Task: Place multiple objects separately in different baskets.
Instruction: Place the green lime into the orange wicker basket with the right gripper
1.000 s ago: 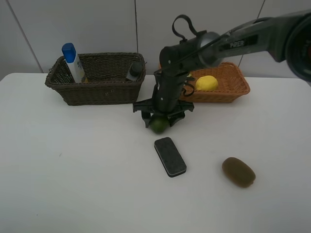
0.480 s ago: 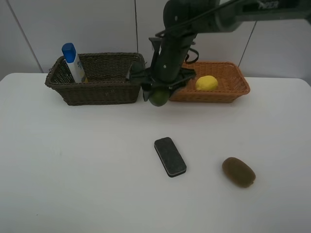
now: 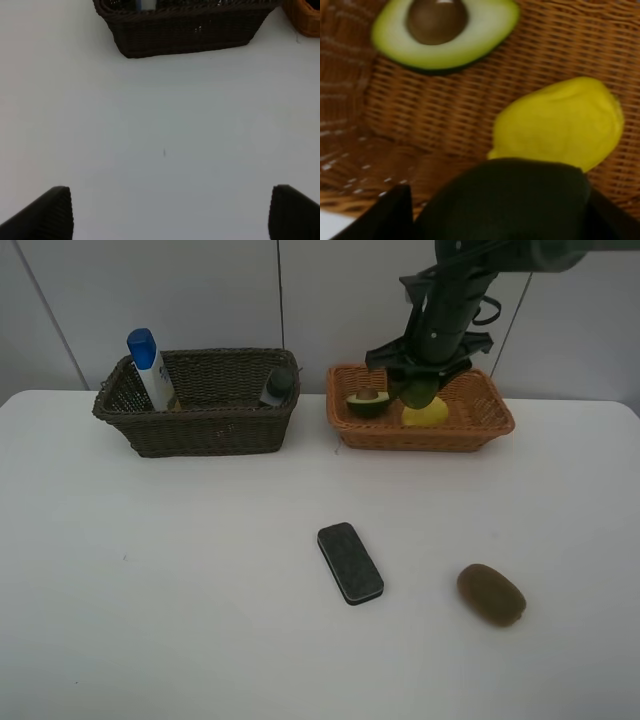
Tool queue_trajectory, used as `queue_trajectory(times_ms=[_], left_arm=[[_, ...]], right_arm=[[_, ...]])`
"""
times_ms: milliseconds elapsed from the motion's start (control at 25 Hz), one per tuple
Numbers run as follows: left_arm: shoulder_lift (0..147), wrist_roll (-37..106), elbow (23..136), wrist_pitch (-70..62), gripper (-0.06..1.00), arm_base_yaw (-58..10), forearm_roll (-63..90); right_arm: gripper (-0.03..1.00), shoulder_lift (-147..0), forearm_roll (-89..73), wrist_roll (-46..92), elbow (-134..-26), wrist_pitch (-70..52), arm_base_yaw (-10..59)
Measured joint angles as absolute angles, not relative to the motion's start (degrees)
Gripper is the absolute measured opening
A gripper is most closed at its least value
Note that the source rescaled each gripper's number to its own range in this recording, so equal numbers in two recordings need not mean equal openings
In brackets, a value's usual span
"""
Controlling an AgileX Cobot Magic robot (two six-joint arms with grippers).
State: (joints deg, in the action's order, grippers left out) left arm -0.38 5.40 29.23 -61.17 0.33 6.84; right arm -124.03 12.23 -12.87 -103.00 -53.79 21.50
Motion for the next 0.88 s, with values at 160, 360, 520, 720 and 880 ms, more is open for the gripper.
queue_trajectory(times_ms=[160,360,520,720,880], left_arm=[[-0.4,5.4,29.2,-61.2,1.00,0.3,6.8],[-0.4,5.4,29.2,-61.2,1.00,0.3,6.8],[-0.4,5.4,29.2,-61.2,1.00,0.3,6.8],[-0.4,5.4,29.2,-61.2,1.00,0.3,6.8],[-0.4,5.4,29.2,-61.2,1.00,0.3,6.8]], right_arm=[[0.48,-125.7,12.2,-10.6,-103.0,-48.5,17.2],[0.59,-125.9,12.8,-10.1,-103.0,-43.5,13.4],[0.93,-125.9,14.3,-10.1,-103.0,-42.9,12.7],[1.00,-125.7,14.6,-10.0,-103.0,-44.8,12.7],[1.00,-123.3,14.0,-10.0,-103.0,-51.0,12.6]])
